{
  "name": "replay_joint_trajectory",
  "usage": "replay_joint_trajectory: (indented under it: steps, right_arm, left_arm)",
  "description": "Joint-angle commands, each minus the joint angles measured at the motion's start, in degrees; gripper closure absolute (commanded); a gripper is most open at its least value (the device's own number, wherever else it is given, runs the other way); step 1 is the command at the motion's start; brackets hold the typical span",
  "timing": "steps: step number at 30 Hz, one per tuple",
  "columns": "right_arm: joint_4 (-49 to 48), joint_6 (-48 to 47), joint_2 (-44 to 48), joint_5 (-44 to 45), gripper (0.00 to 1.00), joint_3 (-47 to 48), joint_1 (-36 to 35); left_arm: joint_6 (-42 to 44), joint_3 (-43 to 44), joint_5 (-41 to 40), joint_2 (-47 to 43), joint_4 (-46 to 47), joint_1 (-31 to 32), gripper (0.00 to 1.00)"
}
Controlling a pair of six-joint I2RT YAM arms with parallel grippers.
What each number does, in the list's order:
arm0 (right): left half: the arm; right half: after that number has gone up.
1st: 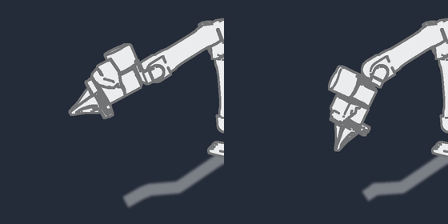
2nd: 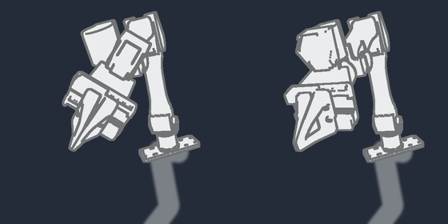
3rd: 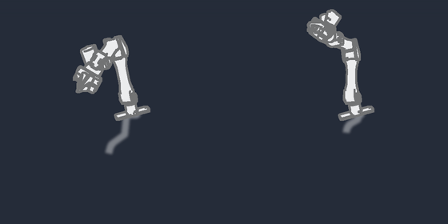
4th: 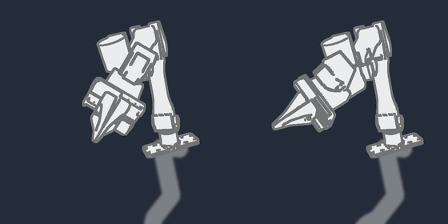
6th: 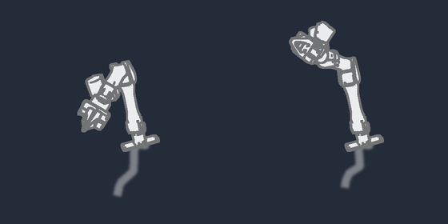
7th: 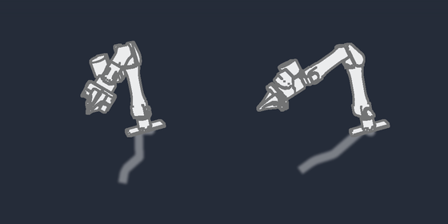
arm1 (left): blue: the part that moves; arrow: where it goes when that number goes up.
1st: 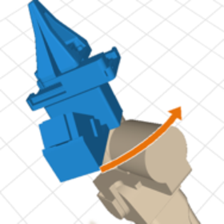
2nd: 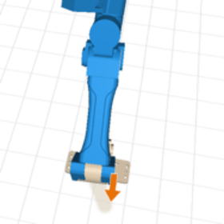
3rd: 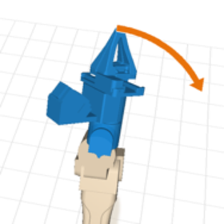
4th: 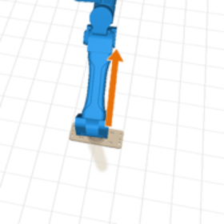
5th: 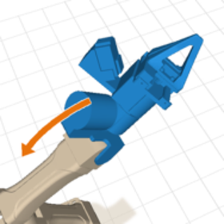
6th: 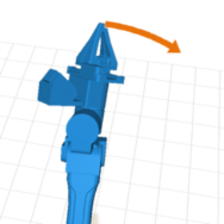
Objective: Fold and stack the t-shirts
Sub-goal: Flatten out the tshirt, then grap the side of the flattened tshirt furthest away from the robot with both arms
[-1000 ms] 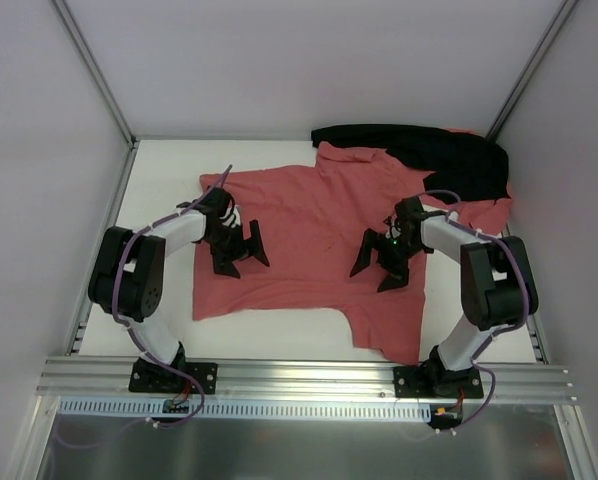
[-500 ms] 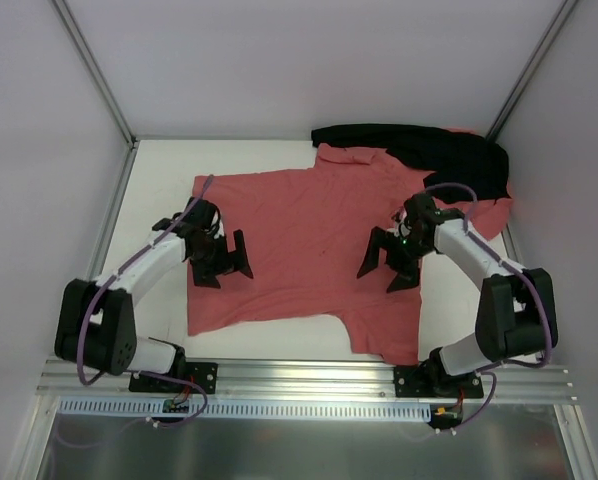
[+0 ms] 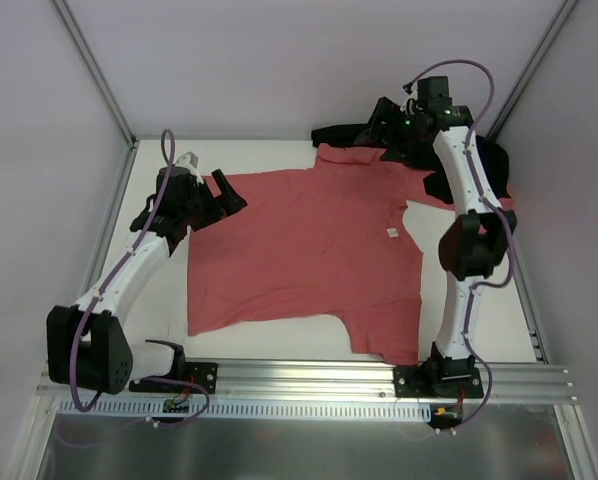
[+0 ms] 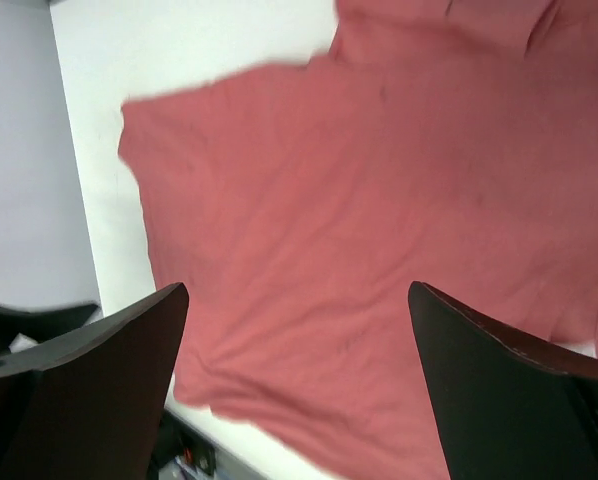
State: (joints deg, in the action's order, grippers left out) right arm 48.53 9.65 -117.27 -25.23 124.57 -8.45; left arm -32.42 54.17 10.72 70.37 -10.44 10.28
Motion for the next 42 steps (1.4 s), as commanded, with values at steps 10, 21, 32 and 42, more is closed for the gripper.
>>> replay_joint_trajectory:
  steps: [10,21,32,42]
  right_arm:
    - [-39.0,31.5,-21.6,-14.5,0.06,1.3,11.6]
    - [-53.0,43.3,-28.8,-15.3,0.10,6.7,13.2]
    - [-54.6,44.6,-30.1,-17.7,0.10,1.6,12.1]
    - [-52.8,40.3,-27.5,-17.7,0.10,-6.5,11.4]
  left_arm:
    - [-1.2,14.5,9.7,14.7,5.6,-0.9,0.02]
    - [0.2,19.2,11.5,22.8,3.1,-0.9,0.03]
    - [0.4,21.9,13.1,27.1,2.7,-0.9,0.04]
    - [1.0,20.6,13.4,26.2,2.8,-0.9,0.04]
